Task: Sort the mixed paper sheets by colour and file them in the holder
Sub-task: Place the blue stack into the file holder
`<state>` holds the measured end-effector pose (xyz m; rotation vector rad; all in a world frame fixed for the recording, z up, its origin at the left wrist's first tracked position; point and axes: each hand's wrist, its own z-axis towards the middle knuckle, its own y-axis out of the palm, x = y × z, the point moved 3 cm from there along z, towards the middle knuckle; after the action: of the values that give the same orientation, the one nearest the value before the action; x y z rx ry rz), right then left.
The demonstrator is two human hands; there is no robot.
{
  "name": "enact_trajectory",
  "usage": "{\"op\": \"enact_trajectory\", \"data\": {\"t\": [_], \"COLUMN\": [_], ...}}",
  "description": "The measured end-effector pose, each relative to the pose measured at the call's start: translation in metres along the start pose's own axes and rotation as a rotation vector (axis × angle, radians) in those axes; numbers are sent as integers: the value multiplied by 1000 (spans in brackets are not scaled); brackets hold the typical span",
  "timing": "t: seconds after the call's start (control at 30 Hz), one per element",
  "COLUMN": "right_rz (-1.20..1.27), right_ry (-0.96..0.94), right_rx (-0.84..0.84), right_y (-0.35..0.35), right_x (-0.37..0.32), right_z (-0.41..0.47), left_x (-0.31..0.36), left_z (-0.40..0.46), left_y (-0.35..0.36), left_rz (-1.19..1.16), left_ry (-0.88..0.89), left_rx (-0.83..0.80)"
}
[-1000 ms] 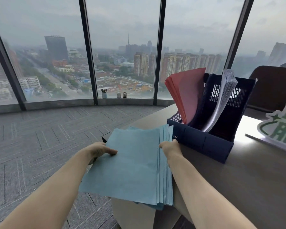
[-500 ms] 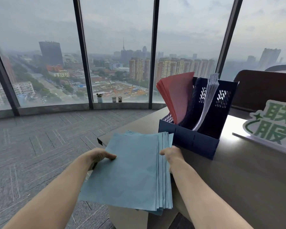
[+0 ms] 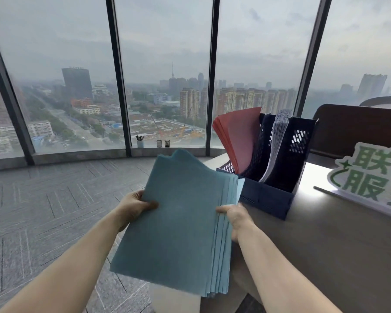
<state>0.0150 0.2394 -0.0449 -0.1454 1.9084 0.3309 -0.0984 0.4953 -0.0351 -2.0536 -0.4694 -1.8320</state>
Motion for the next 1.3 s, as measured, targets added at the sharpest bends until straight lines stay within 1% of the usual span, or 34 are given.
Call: {"op": "enact_trajectory", "data": {"t": [0.07,0.13,0.27,0.4,0.5,0.6,0.67,0.73,0.8,0.83,0.93,1.07,1.13,1.23,1.3], "right_rz": [83,105,85,71,-75,-114,-119,-120,-81,-72,-9,51,72,57,-12], "right_ry": [-46,-138,-397,-655,-808,-905,-905,-797,-708,-699,-690,-742,-736,-670,-654], "right_rx": [-1,36,60,86,220,379,429,426,384,385,448,308,278,181,208], "right_y": [-2,-9,-32,-67,-103,-144,-176,-204,-228,-237,-251,-246,-243,-240,-241], "right_x": [-4,-16,-63,-125,-152,-159,-147,-126,-106,-99,-92,-94,-96,-98,-99], "right_z": [-8,-17,-44,-88,-112,-126,-125,-117,-107,-104,-105,-96,-93,-88,-88], "left_x": [9,21,56,91,102,97,82,59,40,36,35,34,31,29,30], "left_z": [-9,-16,-28,-38,-41,-42,-43,-43,-41,-39,-35,-37,-36,-31,-29], "left_y": [3,9,40,97,150,207,241,267,284,289,298,311,314,318,320], "left_rz": [-54,-90,-133,-224,-298,-343,-287,-238,-252,-257,-292,-252,-244,-204,-167], "left_ry": [69,135,297,457,529,534,515,457,365,339,295,234,225,253,286], "left_rx": [41,56,78,40,22,19,33,-19,-108,-133,-164,-272,-277,-243,-192]}}
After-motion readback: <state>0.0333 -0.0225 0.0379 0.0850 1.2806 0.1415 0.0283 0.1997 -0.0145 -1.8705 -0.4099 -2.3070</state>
